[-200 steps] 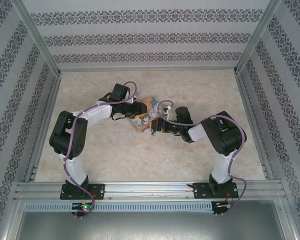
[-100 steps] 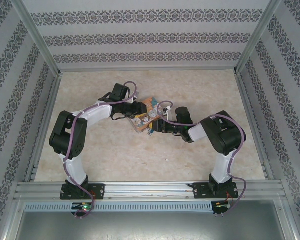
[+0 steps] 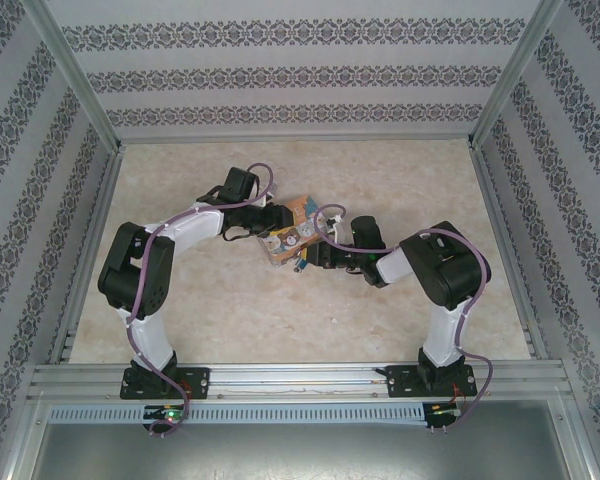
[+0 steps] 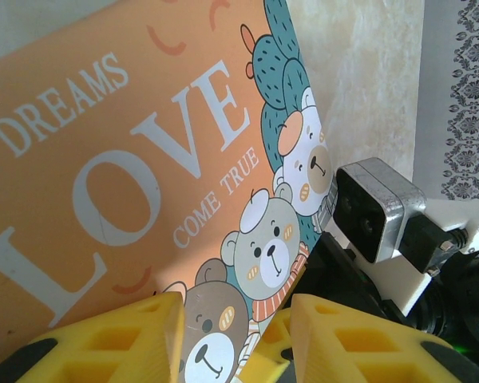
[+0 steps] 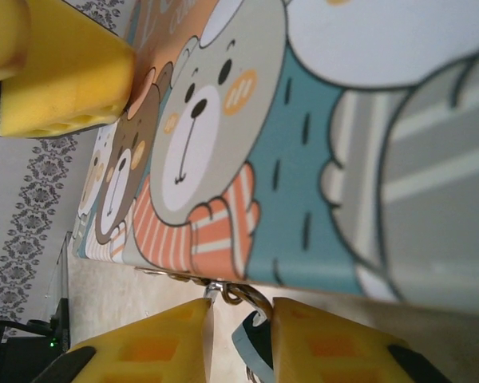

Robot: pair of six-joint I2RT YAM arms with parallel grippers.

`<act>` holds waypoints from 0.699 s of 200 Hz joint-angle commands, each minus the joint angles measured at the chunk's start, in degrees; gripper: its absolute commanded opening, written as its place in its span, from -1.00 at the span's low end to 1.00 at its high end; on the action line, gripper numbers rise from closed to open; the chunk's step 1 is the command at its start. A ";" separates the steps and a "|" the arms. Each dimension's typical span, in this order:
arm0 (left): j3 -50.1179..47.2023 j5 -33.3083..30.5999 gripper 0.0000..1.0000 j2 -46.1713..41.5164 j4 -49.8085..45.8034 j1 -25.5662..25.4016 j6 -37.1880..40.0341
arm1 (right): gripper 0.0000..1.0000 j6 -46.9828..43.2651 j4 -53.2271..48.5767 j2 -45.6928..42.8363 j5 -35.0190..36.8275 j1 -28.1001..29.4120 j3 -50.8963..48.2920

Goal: Unlock the padlock with the key

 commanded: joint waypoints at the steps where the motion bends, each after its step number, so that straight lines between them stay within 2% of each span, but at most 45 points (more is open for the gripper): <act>1: -2.12 -1.12 -0.21 -0.02 -1.32 -0.56 -0.06 | -0.58 -0.24 5.69 0.75 -0.94 1.02 -0.16; 86: -5.05 -1.20 -0.21 -0.67 0.01 -0.58 -0.58 | -0.98 7.65 17.20 3.49 2.79 0.93 -3.04; 140: -7.97 -1.13 -0.21 -1.74 2.10 -0.68 -2.15 | -1.00 15.57 25.79 4.44 8.47 0.85 -6.09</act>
